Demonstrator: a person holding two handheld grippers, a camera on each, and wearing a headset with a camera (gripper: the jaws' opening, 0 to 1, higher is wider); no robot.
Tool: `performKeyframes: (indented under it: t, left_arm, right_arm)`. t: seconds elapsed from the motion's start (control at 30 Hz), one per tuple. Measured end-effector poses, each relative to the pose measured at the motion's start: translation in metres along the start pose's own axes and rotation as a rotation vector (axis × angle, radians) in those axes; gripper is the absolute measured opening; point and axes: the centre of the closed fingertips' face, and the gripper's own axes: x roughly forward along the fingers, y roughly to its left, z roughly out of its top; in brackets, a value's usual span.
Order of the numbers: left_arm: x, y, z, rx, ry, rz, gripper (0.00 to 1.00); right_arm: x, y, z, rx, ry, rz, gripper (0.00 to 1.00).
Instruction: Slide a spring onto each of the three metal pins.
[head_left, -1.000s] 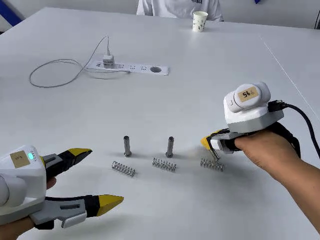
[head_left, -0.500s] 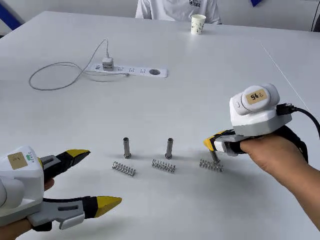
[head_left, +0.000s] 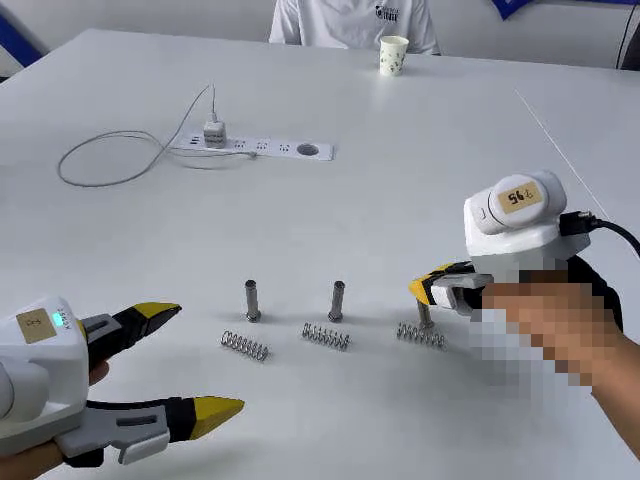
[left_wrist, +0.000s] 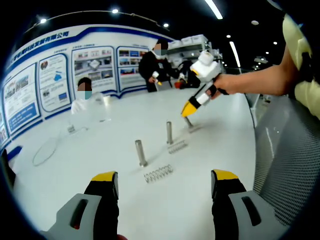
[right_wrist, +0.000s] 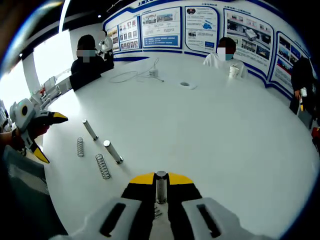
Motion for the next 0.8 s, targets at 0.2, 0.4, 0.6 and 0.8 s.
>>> performKeyframes:
  t: [0.2, 0.4, 0.6, 0.8]
  left_arm:
    - [-0.001, -0.001, 0.000, 0.001, 0.000, -0.001, 0.77]
    - [-0.001, -0.001, 0.000, -0.001, -0.002, -0.001, 0.77]
    - [0.000, -0.002, 0.001, 0.003, -0.004, -0.003, 0.77]
    - [0.000, -0.002, 0.003, 0.006, -0.005, -0.002, 0.77]
  right_arm:
    - [-0.004, 0.000, -0.001, -0.001, -0.002, -0.001, 0.09]
    - [-0.009, -0.001, -0.005, -0.009, -0.002, -0.001, 0.09]
    - [-0.013, -0.001, -0.008, -0.008, 0.000, 0.000, 0.09]
    - [-0.016, -0.001, -0.012, -0.011, 0.002, 0.000, 0.09]
